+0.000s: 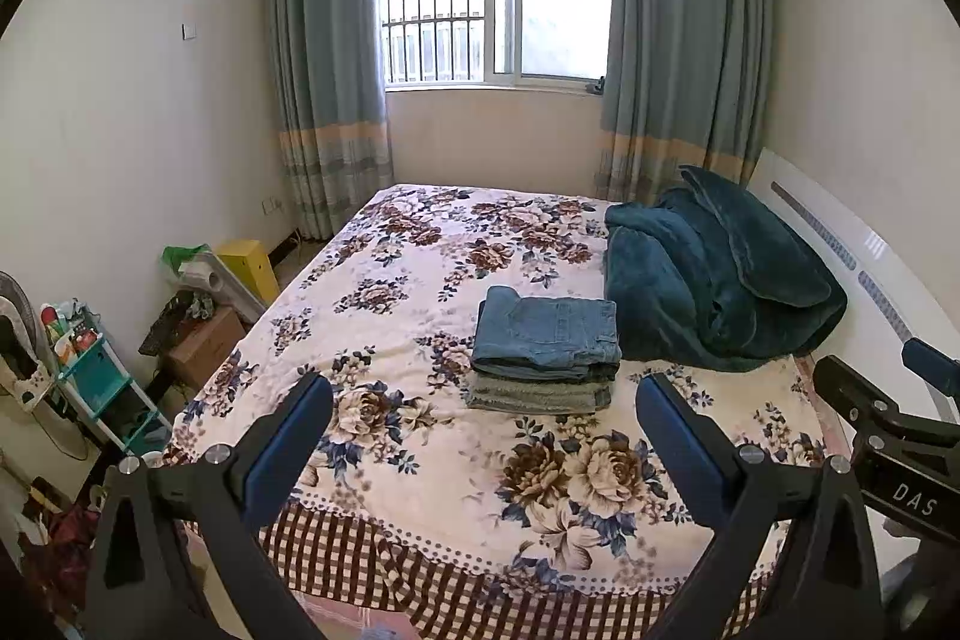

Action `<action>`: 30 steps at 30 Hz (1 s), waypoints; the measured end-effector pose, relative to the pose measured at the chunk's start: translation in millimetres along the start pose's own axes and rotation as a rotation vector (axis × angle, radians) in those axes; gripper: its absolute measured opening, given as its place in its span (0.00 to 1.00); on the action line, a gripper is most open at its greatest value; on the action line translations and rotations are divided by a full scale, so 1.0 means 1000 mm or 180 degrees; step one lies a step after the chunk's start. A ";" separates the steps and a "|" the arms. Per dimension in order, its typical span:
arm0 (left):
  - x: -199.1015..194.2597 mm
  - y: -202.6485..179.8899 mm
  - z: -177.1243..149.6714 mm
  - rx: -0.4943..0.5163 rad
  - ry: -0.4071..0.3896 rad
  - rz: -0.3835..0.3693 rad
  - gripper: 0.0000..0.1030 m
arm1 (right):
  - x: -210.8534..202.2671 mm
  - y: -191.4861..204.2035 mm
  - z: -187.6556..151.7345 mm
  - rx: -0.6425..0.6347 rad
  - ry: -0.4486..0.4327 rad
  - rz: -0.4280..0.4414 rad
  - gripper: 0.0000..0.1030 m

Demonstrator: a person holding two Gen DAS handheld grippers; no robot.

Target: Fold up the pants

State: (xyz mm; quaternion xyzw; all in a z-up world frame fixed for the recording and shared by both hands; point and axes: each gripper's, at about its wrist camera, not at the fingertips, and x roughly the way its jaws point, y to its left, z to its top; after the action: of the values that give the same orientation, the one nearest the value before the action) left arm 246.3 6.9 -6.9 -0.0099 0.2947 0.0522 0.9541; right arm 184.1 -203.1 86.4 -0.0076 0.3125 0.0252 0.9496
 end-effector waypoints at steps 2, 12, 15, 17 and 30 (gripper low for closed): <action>0.000 0.001 -0.001 -0.0014 0.0017 -0.0026 1.00 | 0.001 0.000 -0.002 0.0022 0.0015 0.0022 1.00; -0.003 0.004 -0.005 -0.0035 0.0038 0.0026 1.00 | 0.002 0.001 -0.003 0.0005 0.0007 0.0006 1.00; -0.002 0.005 -0.003 -0.0034 0.0034 0.0032 1.00 | 0.002 0.001 -0.003 -0.0007 0.0005 0.0009 1.00; -0.003 0.005 -0.002 -0.0039 0.0033 0.0035 1.00 | 0.002 0.001 -0.003 0.0004 0.0004 0.0004 1.00; -0.003 0.004 0.000 -0.0037 0.0024 0.0055 1.00 | 0.002 0.003 -0.004 0.0010 0.0015 0.0019 1.00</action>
State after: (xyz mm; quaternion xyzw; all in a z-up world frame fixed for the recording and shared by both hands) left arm 243.7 10.5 -4.8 -0.0130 0.2980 0.0621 0.9524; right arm 183.2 -200.6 82.1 -0.0053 0.3147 0.0275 0.9488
